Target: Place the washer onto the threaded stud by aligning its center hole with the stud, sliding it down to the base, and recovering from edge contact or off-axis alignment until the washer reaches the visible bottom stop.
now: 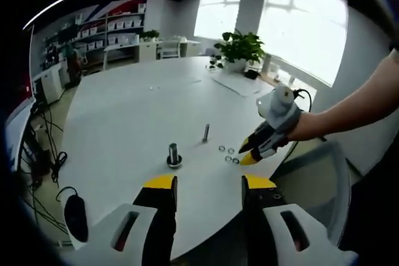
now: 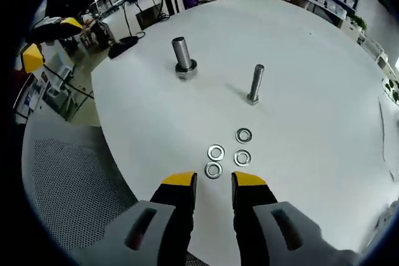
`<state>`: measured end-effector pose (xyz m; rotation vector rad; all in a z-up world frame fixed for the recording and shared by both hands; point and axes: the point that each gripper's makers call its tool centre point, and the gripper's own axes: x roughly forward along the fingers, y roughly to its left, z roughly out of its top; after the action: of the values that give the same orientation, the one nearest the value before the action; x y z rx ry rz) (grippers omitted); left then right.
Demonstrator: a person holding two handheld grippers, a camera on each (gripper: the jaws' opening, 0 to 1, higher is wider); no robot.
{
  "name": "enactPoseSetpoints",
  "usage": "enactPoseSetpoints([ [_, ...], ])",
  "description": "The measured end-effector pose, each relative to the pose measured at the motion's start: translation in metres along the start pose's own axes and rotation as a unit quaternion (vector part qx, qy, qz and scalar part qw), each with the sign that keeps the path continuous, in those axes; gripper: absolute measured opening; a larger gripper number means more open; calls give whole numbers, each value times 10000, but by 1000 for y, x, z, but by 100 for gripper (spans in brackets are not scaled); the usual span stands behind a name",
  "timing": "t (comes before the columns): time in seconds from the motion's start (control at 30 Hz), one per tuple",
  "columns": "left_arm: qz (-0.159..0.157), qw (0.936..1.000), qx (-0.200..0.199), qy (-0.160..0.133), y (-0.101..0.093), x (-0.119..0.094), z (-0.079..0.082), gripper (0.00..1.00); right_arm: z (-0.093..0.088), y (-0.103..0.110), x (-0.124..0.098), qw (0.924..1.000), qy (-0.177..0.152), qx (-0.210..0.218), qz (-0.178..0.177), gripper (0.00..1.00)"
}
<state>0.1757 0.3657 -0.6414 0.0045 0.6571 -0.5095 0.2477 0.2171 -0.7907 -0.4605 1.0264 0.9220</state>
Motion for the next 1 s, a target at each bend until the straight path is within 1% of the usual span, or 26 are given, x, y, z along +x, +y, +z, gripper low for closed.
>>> enactPoseSetpoints([
  [0.07, 4, 10000, -56, -34, 0, -1, 1, 40, -1, 1, 2, 9998, 109, -146, -14, 23],
  [0.1, 7, 10000, -71, -42, 0, -1, 1, 40, 0, 1, 3, 9998, 105, -192, -20, 22],
  [0.23, 24, 10000, -84, -40, 0, -3, 0, 40, -1, 3, 7, 9989, 264, -398, -13, 20],
  [0.43, 50, 9999, -110, -49, 1, -3, 0, 40, 1, 4, 10, 9976, 334, -603, -35, 20],
  [0.47, 53, 9999, -123, -52, 1, -3, 0, 40, 1, 3, 11, 9967, 368, -726, -58, 19],
  [0.5, 59, 9999, -132, -66, 1, -4, 0, 40, 1, 1, 10, 9941, 449, -985, -111, 18],
  [0.53, 60, 9999, -136, -70, 1, -4, 0, 40, 1, 2, 11, 9916, 488, -1198, -91, 18],
  [0.57, 58, 9999, -140, -70, 1, -4, 0, 40, 0, 5, 10, 9922, 512, -1136, -48, 17],
  [0.63, 57, 9999, -142, -69, 1, -4, -1, 40, 0, 4, 10, 9912, 582, -1186, -10, 17],
  [0.7, 54, 9999, -142, -78, 0, -4, 0, 40, 0, 4, 10, 9895, 763, -1227, 101, 17],
  [0.8, 39, 9998, -153, -89, -1, -3, 1, 40, -2, 4, 10, 9809, 967, -1670, 236, 18],
  [0.83, 33, 9998, -152, -95, -1, -2, 1, 40, -1, 5, 11, 9819, 957, -1619, 225, 18],
  [0.9, 32, 9998, -150, -101, -1, -2, 2, 40, -1, 5, 10, 9789, 1081, -1713, 270, 18],
  [0.97, 33, 9998, -167, -120, -2, -2, 2, 40, -2, 5, 10, 9737, 1188, -1921, 305, 18],
  [1.0, 31, 9998, -168, -119, -2, -2, 2, 40, -2, 5, 11, 9724, 1234, -1954, 316, 18],
])
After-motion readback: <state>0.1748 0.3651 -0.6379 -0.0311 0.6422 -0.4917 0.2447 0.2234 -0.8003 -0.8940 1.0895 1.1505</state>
